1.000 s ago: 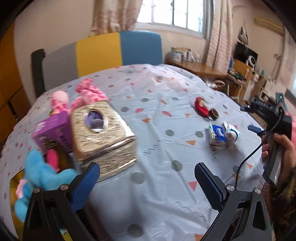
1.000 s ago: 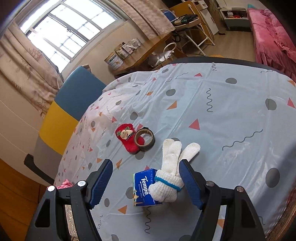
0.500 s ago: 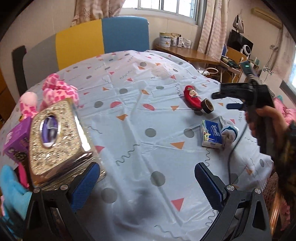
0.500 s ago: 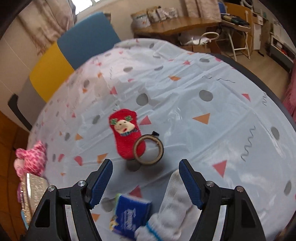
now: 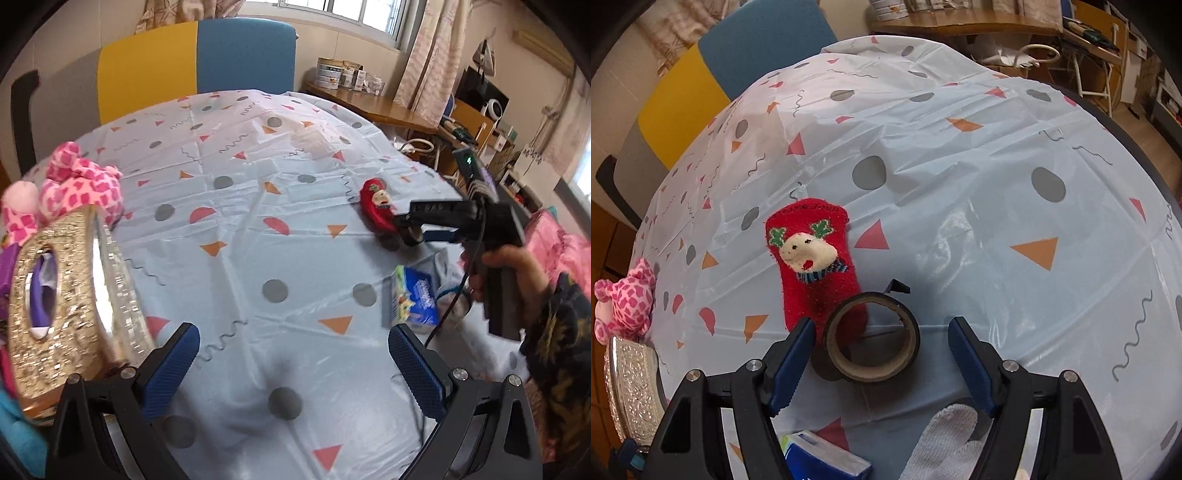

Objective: Organize soft objects
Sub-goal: 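Move the right gripper to the brown tape roll while the left gripper approaches the red sock, then grasp the brown tape roll with right while left grasps the red sock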

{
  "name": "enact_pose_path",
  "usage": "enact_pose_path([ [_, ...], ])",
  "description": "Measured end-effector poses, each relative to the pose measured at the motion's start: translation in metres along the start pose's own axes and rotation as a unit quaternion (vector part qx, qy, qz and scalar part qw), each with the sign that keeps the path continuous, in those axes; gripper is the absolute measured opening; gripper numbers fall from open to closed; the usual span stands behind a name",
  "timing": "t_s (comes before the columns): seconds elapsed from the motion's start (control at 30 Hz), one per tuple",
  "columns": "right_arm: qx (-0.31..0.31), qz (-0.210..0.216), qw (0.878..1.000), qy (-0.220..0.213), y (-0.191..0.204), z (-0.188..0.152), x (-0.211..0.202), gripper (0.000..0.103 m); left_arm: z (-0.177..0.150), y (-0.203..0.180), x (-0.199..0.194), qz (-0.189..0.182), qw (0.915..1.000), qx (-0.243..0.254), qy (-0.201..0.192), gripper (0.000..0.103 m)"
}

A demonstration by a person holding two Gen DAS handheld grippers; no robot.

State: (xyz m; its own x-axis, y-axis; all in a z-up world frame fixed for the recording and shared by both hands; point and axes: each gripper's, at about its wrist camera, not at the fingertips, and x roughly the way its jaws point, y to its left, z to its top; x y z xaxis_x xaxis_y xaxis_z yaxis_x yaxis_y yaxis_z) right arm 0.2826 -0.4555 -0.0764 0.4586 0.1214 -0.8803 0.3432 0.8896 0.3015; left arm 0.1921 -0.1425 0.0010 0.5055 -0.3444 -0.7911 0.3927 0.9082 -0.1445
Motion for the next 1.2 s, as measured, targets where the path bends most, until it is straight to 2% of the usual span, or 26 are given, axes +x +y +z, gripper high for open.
enact_pose_path([
  [0.03, -0.008, -0.005, 1.0, 0.0, 0.002, 0.0, 0.001, 0.065, 0.002, -0.001, 0.002, -0.003, 1.0, -0.004, 0.0, 0.101],
  [0.07, -0.018, -0.011, 1.0, 0.002, 0.004, 0.0, 0.001, 0.05, 0.003, -0.001, 0.004, -0.005, 1.0, -0.007, 0.001, 0.098],
  [0.1, -0.013, -0.004, 1.0, 0.009, 0.003, -0.001, 0.0, 0.049, 0.006, -0.002, 0.007, -0.007, 0.9999, -0.013, 0.005, 0.096],
  [0.17, 0.009, 0.019, 1.0, 0.01, -0.002, -0.001, -0.007, 0.049, 0.012, 0.0, 0.015, -0.017, 0.9992, -0.032, 0.017, 0.093],
  [0.27, 0.029, 0.009, 0.999, -0.036, -0.008, 0.003, -0.032, 0.049, 0.021, 0.0, 0.029, -0.018, 0.9981, -0.047, 0.036, 0.093],
  [0.33, 0.05, 0.017, 0.997, -0.061, -0.015, 0.005, -0.047, 0.049, 0.028, -0.002, 0.038, -0.022, 0.9974, -0.055, 0.042, 0.093],
  [0.43, 0.077, 0.011, 0.993, -0.087, -0.024, 0.008, -0.061, 0.049, 0.042, -0.012, 0.052, -0.021, 0.9974, -0.047, 0.052, 0.093],
  [0.53, 0.094, 0.005, 0.99, -0.108, -0.03, 0.01, -0.072, 0.049, 0.059, -0.026, 0.067, -0.025, 0.9978, -0.036, 0.049, 0.097],
  [0.57, 0.097, 0.006, 0.989, -0.113, -0.031, 0.011, -0.074, 0.049, 0.065, -0.031, 0.072, -0.026, 0.998, -0.032, 0.047, 0.103],
  [0.63, 0.102, 0.007, 0.988, -0.119, -0.032, 0.012, -0.078, 0.049, 0.079, -0.044, 0.084, -0.035, 0.9985, -0.017, 0.04, 0.103],
  [0.83, 0.104, 0.01, 0.985, -0.135, -0.035, 0.011, -0.089, 0.049, 0.115, -0.087, 0.128, -0.022, 0.9979, 0.047, 0.039, 0.103],
  [0.93, 0.096, 0.024, 0.985, -0.138, -0.033, 0.011, -0.092, 0.049, 0.124, -0.102, 0.148, -0.031, 0.9973, 0.065, 0.014, 0.103],
  [1.0, 0.093, 0.032, 0.986, -0.137, -0.03, 0.011, -0.093, 0.049, 0.128, -0.11, 0.165, -0.013, 0.9967, 0.078, 0.019, 0.103],
  [1.07, 0.084, 0.034, 0.986, -0.143, -0.025, 0.01, -0.097, 0.049, 0.133, -0.114, 0.183, -0.024, 0.9965, 0.07, 0.039, 0.103],
  [1.13, 0.078, 0.028, 0.985, -0.149, -0.022, 0.009, -0.099, 0.049, 0.137, -0.116, 0.197, -0.014, 0.9971, 0.062, 0.042, 0.103],
  [1.2, 0.076, 0.026, 0.985, -0.152, -0.022, 0.008, -0.101, 0.049, 0.141, -0.116, 0.209, -0.022, 0.997, 0.049, 0.055, 0.102],
])
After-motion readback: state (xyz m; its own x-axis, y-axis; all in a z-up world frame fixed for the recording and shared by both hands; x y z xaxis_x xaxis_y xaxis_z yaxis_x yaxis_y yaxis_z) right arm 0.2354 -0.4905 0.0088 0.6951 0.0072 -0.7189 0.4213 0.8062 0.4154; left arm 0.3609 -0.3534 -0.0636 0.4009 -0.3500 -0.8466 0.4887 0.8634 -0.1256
